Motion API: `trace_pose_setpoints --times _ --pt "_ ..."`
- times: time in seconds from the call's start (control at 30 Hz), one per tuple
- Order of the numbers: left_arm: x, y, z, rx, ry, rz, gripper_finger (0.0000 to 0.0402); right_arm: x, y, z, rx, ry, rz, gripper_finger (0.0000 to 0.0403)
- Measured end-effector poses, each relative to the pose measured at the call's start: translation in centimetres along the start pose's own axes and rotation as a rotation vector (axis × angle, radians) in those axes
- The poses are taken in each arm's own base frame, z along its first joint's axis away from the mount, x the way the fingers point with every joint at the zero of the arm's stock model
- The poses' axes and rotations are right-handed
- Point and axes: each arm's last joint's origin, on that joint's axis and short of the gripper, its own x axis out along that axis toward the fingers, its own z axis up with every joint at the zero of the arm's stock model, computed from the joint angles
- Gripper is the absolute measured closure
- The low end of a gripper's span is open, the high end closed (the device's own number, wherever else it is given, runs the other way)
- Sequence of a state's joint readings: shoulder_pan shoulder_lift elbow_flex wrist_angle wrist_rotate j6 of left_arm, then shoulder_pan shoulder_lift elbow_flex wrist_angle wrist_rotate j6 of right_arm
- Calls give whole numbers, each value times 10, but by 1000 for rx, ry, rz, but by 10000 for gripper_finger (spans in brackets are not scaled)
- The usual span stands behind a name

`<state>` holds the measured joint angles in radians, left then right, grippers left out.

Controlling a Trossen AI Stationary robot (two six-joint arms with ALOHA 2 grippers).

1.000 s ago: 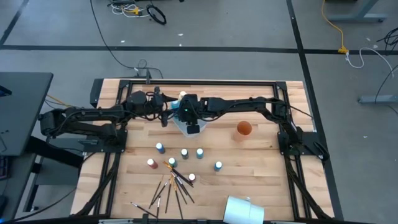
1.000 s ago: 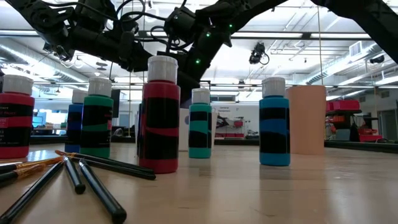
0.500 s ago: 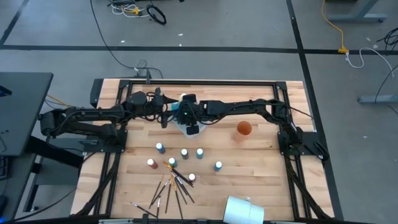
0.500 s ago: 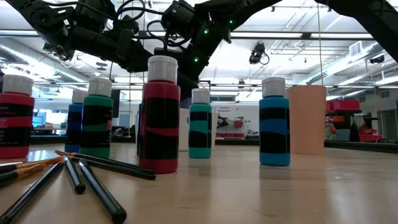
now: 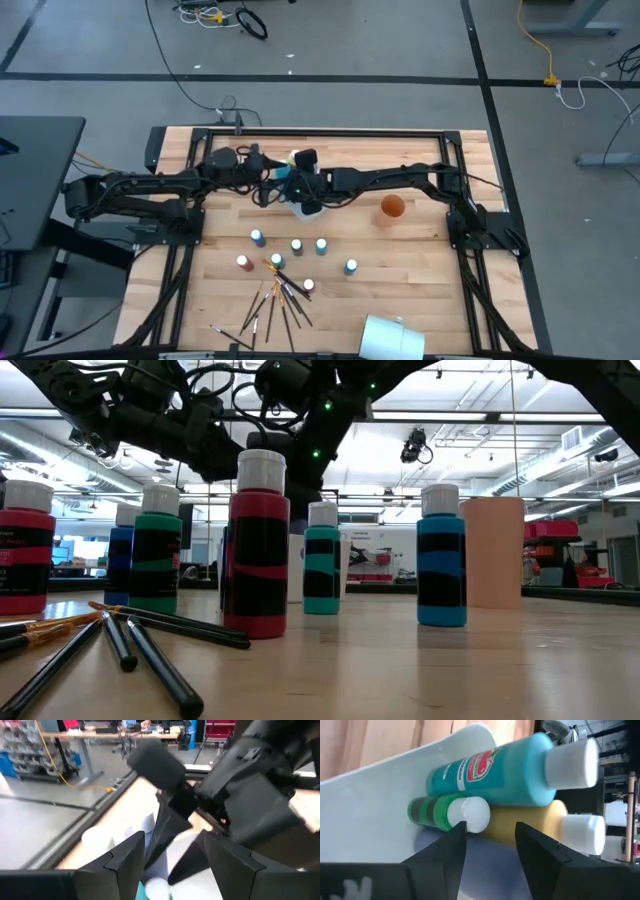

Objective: Pick & Place Paint Supplies
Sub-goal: Put the small blue paint bottle into the white bin

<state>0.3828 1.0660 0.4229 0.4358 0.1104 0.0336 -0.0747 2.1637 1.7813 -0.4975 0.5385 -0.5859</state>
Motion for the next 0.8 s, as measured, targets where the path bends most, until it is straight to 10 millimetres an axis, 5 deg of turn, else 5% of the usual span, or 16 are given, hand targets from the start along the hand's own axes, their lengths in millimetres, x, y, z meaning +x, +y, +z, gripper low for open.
trace_pose_setpoints --times 0.53,0.8 --pt "-2 -27 1 -27 7 -227 184 -62 -13 10 86 -78 3 230" --pt "-24 -47 20 11 -101 -325 184 -110 -17 11 113 -119 28 230"
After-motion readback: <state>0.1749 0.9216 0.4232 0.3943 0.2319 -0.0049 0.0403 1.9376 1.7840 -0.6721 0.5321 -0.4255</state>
